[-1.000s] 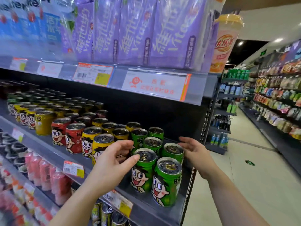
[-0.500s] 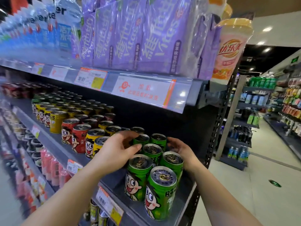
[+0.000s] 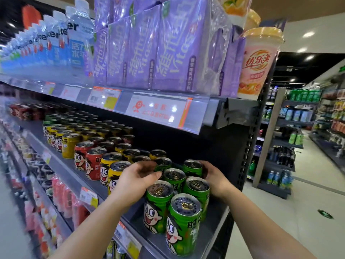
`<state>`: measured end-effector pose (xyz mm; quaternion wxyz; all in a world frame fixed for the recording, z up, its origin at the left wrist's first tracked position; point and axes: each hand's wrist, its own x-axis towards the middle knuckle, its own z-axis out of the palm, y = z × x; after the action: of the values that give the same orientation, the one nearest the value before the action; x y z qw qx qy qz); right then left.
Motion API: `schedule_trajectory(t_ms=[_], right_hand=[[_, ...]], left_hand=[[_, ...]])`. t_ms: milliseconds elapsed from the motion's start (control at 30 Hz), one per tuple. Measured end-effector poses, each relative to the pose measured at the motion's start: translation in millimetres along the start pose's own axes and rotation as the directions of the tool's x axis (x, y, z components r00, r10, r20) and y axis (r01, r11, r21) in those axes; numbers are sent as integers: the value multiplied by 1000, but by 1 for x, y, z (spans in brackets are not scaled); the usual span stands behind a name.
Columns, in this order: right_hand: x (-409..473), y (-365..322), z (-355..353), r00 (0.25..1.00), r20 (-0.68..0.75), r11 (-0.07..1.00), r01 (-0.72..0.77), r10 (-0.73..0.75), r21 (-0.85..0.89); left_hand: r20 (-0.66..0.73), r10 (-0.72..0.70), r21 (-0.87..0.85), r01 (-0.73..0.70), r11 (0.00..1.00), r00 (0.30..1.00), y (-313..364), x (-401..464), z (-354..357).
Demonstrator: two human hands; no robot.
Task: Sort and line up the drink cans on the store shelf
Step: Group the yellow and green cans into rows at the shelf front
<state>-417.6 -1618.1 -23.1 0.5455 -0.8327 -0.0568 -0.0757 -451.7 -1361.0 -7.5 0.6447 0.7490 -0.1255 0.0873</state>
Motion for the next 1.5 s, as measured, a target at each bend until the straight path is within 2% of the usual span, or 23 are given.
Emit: schedule_trajectory(t_ms=[100, 267, 433, 500, 567, 633, 700, 800, 867, 1000, 1067, 1133, 1167, 1233, 1300, 1367, 1500], right_hand=[[-21, 0, -21, 1000, 4, 996, 6, -6, -85], [-54, -6, -46, 989, 137, 998, -55, 50, 31], [-62, -9, -47, 974, 190, 992, -121, 123, -22], [-67, -20, -45, 978, 154, 990, -138, 141, -30], [-69, -37, -41, 997, 32, 996, -72, 74, -53], [-71, -55, -33, 997, -81, 998, 0, -5, -69], [-72, -67, -21, 989, -133, 991, 50, -66, -123], [-78, -74, -3, 969, -205, 956, 77, -139, -283], [-82, -76, 8, 950, -240, 894, 76, -200, -441], [-83, -79, 27, 924, -227, 782, 111, -309, -614], [-82, -78, 32, 922, -228, 773, 107, -312, -625], [-81, -75, 35, 925, -232, 771, 94, -302, -630], [-81, -74, 36, 923, -236, 766, 89, -303, -636], [-82, -75, 38, 922, -243, 763, 80, -300, -641], [-82, -76, 38, 920, -254, 766, 71, -297, -639], [-83, -77, 40, 918, -272, 769, 54, -289, -637], [-80, -82, 41, 924, -259, 759, 48, -280, -649]], left_hand=[[-11, -11, -22, 11, 1000, 1000, 3, -2, 2], [11, -22, -43, 23, 999, 1000, 6, -4, 4], [20, -3, -68, 4, 998, 1000, 4, -6, 2], [10, 9, -89, -8, 996, 1000, 0, -8, -2], [-13, 45, -73, -45, 996, 999, -2, -8, -4], [-31, 112, 21, -111, 994, 993, 0, -5, -7], [6, 205, 167, -204, 965, 979, 6, 3, -10], [112, 310, 341, -329, 880, 944, 14, 18, -14], [167, 373, 422, -408, 809, 913, 12, 26, -16], [347, 502, 645, -590, 485, 792, 4, 47, -20], [438, 437, 739, -591, 322, 786, 7, 55, -18], [500, 259, 825, -546, 148, 826, 13, 65, -15], [516, 183, 840, -536, 84, 837, 17, 69, -12], [543, 111, 835, -549, 29, 832, 21, 76, -8], [566, 115, 821, -571, 16, 817, 21, 81, -8], [574, 134, 808, -585, 67, 808, 20, 84, -10], [544, 159, 754, -563, 339, 824, 19, 86, -8]])
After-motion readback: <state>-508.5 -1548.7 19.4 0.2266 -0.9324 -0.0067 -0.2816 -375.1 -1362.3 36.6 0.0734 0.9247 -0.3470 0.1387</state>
